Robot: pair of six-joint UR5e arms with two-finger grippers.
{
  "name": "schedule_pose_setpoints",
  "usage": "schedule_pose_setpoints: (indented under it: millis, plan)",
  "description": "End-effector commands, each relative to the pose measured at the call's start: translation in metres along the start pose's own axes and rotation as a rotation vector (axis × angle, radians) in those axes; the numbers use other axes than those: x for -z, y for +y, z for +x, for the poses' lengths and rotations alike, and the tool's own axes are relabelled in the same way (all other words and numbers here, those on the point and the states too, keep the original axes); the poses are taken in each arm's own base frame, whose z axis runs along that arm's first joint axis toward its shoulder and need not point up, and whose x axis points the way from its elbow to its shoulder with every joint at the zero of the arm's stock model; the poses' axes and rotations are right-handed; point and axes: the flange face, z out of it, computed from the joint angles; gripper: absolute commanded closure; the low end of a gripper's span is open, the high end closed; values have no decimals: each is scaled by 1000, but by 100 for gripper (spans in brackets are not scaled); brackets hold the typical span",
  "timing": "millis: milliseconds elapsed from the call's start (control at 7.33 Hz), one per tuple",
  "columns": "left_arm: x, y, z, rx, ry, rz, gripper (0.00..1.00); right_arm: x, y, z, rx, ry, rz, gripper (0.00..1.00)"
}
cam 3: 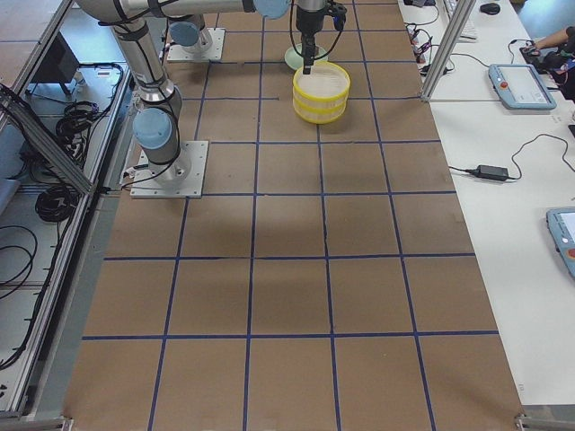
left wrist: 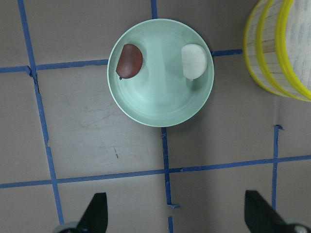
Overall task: Place buns in different layers of steamer
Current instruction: 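Grasp the white bun with the left gripper and lift it from the bowl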
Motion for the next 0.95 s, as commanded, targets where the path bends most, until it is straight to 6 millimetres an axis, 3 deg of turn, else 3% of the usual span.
schedule_pose_setpoints:
  millis: [0,136,273,409,818]
  plan:
    - [-66,-59,-5,53,10,31,0,-1,0,0,2,0,-4,0]
    - [-97,-83,7,90,22,57,0,-2,0,1,1,0,-5,0]
    - [-125,-99,34,99,35,82,0,-7,0,4,-2,1,-15,0]
    - [-154,-113,44,161,41,87,0,-8,1,1,3,1,-16,0]
    - [-183,-119,55,203,147,48,0,-7,1,1,3,1,-14,0]
